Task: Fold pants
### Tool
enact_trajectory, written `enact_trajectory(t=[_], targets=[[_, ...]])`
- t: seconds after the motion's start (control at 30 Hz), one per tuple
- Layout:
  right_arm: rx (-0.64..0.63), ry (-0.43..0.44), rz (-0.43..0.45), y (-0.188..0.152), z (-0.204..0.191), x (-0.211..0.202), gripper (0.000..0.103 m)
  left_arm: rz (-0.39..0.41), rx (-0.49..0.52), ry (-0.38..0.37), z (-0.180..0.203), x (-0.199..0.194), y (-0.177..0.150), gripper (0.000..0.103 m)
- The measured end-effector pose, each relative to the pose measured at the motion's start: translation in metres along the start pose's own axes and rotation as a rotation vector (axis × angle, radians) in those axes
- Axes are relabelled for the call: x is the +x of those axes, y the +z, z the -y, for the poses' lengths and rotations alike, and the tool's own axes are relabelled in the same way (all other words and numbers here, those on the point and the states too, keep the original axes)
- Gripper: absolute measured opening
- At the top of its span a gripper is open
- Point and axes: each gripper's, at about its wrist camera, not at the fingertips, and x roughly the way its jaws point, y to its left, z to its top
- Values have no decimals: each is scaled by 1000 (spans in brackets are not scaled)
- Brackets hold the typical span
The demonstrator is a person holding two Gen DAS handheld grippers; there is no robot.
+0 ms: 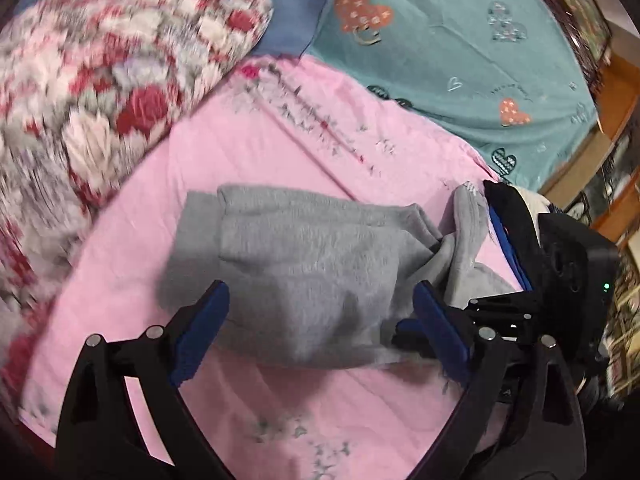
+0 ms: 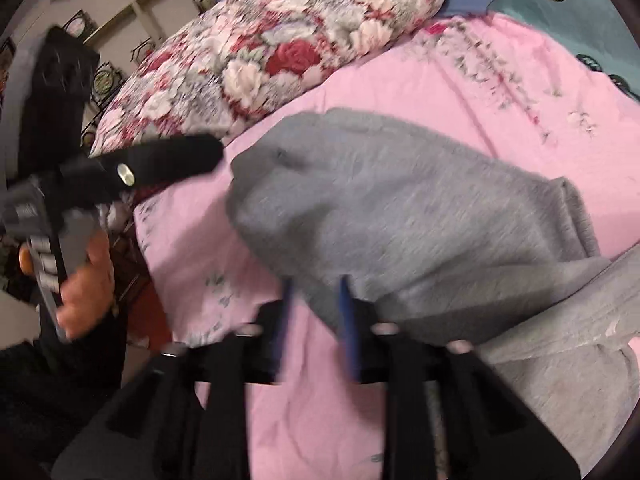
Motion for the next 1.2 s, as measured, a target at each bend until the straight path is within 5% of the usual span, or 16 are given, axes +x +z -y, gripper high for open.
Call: enact_trajectory(t=[0.07, 0.13, 0.2, 0.33, 0.4, 0.53, 0.8, 0.97, 1.07, 1.13, 1.2], targets=[[10, -37, -1, 0, 4, 10, 8, -67, -36, -6, -4, 19, -6, 42], [25, -24, -82, -7, 8, 34, 8, -143, -35, 49, -6, 40, -13, 11], [28, -29, -95, -11, 11, 41, 8, -189, -28, 124, -8, 58, -19, 9], [63, -37, -111, -1, 19, 13, 13, -175, -28, 152, -13, 70, -20, 8], [101, -102, -37, 10, 40, -27, 55, -161, -11, 159, -13, 74, -20, 8], [363, -335, 32, 29, 135, -92, 73, -109, 15, 156, -14, 75, -20, 8], [844, -629, -97, 54, 360, -115, 73, -69, -16, 118, -22, 75, -21, 8], [889, -705, -131, 80, 400, -83, 73, -80, -35, 86, -28, 76, -18, 8], [899, -770, -259, 80, 415, -53, 72, -84, -44, 74, -28, 78, -17, 8], [913, -837, -317, 71, 422, -44, 61, -85, -46, 71, -29, 78, -17, 8], [928, -846, -266, 61, 421, -53, 34, -85, -48, 69, -28, 78, -17, 8]])
